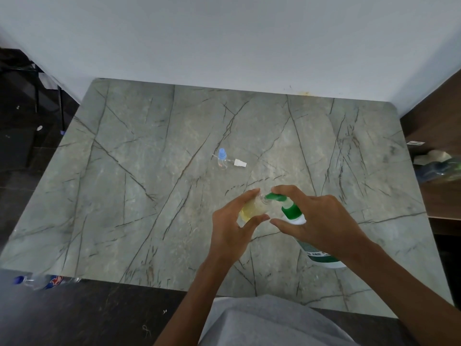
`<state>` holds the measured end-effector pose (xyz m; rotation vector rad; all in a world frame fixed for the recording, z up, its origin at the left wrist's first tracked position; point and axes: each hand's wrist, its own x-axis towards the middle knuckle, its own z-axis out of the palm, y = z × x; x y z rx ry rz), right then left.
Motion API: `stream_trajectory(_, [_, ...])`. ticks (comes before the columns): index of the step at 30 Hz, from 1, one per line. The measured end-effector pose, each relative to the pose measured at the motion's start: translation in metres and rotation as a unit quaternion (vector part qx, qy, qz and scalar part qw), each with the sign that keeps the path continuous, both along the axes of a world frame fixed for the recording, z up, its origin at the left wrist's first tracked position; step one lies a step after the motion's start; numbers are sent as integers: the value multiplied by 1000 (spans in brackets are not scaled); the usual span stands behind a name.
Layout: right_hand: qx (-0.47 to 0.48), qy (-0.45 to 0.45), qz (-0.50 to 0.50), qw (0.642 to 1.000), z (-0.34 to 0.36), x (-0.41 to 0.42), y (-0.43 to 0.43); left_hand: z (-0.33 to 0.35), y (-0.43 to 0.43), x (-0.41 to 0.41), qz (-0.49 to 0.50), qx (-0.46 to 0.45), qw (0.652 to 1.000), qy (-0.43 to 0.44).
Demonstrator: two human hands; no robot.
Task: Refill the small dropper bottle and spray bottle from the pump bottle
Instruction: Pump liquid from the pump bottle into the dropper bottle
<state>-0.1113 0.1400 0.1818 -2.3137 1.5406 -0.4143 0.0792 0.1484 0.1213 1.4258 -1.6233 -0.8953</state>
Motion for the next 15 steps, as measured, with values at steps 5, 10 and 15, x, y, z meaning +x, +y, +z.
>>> stream_trajectory(5, [-16,-10,1,1000,-2,-2,-2,-2,1,-1,-9,1,1000,-9])
stream_trajectory(10, [-19,20,17,999,-2,-2,-1,-3,2,-1,-6,7,1000,-1])
stream_trajectory(15, [-2,37,16,999,-4,-2,0,-2,2,-1,-1,5,1000,5])
